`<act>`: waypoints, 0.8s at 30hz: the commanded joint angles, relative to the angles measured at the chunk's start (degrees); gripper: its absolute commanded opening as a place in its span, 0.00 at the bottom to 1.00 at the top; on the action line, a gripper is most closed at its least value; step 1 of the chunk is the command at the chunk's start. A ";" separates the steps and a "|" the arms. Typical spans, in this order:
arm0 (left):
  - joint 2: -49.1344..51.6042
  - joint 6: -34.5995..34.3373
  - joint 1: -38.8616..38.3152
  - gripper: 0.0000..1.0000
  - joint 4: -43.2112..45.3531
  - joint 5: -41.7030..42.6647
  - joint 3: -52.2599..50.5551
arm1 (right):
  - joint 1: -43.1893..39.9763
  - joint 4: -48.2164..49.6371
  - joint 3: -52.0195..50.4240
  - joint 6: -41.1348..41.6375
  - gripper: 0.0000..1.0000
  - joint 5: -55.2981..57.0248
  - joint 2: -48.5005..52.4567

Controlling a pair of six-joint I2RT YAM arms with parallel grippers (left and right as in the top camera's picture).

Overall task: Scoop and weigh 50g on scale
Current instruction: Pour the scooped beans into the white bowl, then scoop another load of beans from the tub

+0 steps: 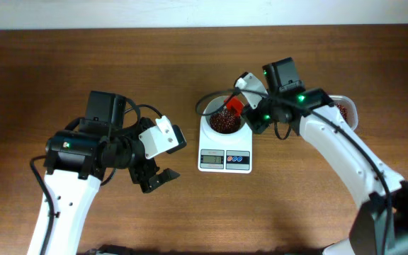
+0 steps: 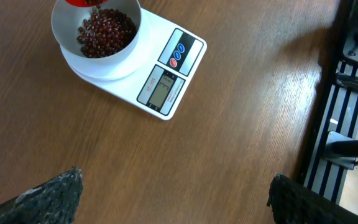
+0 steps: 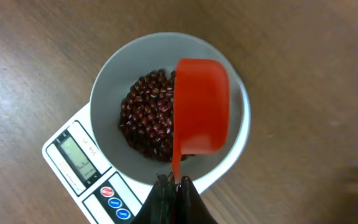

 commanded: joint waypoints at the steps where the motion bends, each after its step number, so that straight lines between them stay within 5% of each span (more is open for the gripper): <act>1: -0.13 0.46 0.26 0.99 0.11 1.01 -0.20 | 3.06 0.02 0.39 -0.63 0.04 7.50 -1.92; 9: -0.13 0.46 0.24 0.99 0.09 1.01 -0.20 | 5.66 -4.48 3.17 4.37 0.04 13.90 -13.20; 14: -0.13 0.46 0.26 0.99 0.09 1.01 -0.20 | 4.17 -20.28 3.15 10.08 0.04 39.74 -26.51; 19: -0.13 0.46 0.26 0.99 0.11 1.01 -0.20 | -14.60 -20.98 3.08 13.35 0.04 39.69 -16.52; 24: -0.13 0.46 0.26 0.99 0.09 1.01 -0.20 | -18.73 -17.46 3.13 13.38 0.04 37.83 3.13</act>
